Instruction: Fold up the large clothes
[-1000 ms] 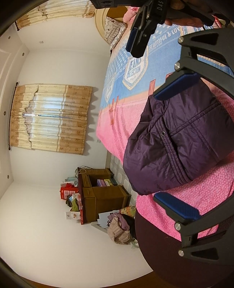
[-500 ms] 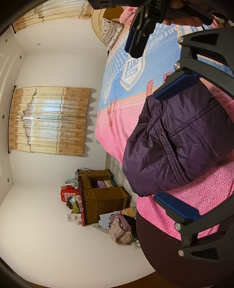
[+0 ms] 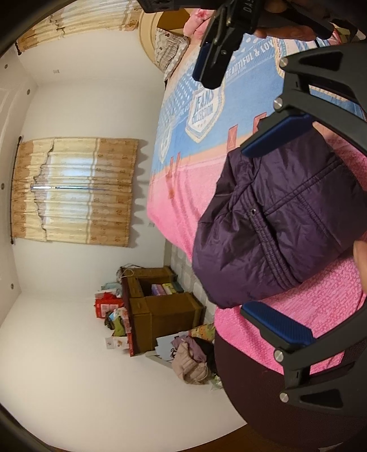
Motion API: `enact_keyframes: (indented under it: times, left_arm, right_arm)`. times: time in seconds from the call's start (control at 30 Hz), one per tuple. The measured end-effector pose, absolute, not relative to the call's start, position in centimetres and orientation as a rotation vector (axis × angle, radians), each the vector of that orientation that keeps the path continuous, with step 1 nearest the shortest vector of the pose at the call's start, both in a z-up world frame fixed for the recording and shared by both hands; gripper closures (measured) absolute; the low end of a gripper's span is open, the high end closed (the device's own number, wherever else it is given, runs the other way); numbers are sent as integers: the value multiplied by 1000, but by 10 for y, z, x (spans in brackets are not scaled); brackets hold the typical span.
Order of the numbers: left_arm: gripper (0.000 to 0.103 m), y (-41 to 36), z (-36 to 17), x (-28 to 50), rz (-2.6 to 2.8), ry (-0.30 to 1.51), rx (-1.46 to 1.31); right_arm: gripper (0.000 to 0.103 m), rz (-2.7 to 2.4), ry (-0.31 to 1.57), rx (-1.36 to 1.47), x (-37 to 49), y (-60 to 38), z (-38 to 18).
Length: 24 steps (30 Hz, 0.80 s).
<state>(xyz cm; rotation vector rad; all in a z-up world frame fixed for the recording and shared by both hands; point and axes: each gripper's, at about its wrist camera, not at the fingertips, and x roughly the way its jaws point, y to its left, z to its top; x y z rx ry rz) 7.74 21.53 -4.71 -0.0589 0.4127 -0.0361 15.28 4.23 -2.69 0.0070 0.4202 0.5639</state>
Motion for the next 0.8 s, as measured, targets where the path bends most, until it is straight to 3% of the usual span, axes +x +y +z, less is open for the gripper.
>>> enact_keyframes:
  times: [0.8]
  left_arm:
    - [0,230,-49,81,-12,380,-56]
  right_arm:
    - [22,585,428,-11,148,54,-30]
